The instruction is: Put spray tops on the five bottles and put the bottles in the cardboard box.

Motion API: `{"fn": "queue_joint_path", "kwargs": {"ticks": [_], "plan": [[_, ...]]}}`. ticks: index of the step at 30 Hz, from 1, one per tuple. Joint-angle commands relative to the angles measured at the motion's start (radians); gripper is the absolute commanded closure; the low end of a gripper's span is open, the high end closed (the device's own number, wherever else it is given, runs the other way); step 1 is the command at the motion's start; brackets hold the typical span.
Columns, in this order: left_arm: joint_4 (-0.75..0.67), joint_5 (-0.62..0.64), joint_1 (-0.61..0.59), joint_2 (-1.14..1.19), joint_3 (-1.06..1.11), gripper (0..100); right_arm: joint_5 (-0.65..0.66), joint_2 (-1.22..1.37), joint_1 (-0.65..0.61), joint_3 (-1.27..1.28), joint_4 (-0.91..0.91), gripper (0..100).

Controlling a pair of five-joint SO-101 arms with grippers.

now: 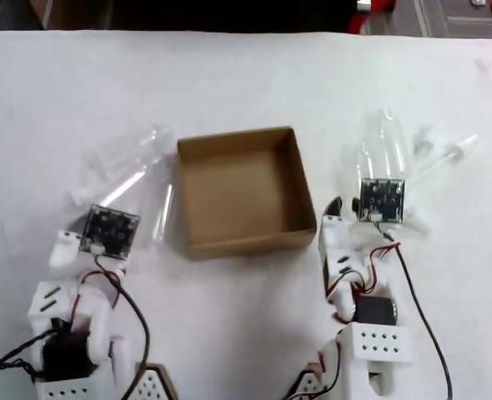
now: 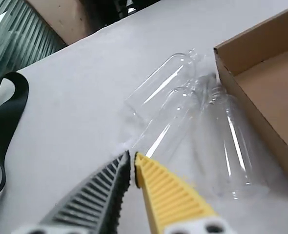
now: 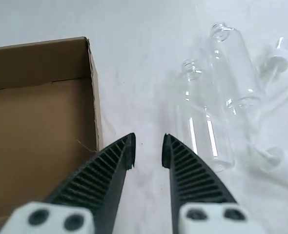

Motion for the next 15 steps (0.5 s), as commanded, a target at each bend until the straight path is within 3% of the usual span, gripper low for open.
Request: {"fn": "queue_joint_path", "kwargs": {"ticks": [1, 5, 8, 11, 15], "plan": [[0.021, -0.104, 0.096, -0.007, -0.049, 98, -0.008, -0.002, -0.012, -0.011, -0.024, 91.4], [0.127, -0.275, 0.228, -0.007, 0.012, 98, -0.008, -0.002, -0.012, -0.011, -0.022, 91.4], [0.206, -0.322, 0.285, -0.008, 0.048, 98, -0.008, -0.002, -0.021, -0.011, -0.022, 91.4], [0.169, -0.247, 0.294, -0.008, 0.087, 98, -0.008, -0.002, -0.042, -0.008, -0.019, 91.4], [0.018, -0.164, 0.243, -0.01, 0.244, 98, -0.008, -0.001, -0.041, -0.008, -0.019, 91.4]]}}
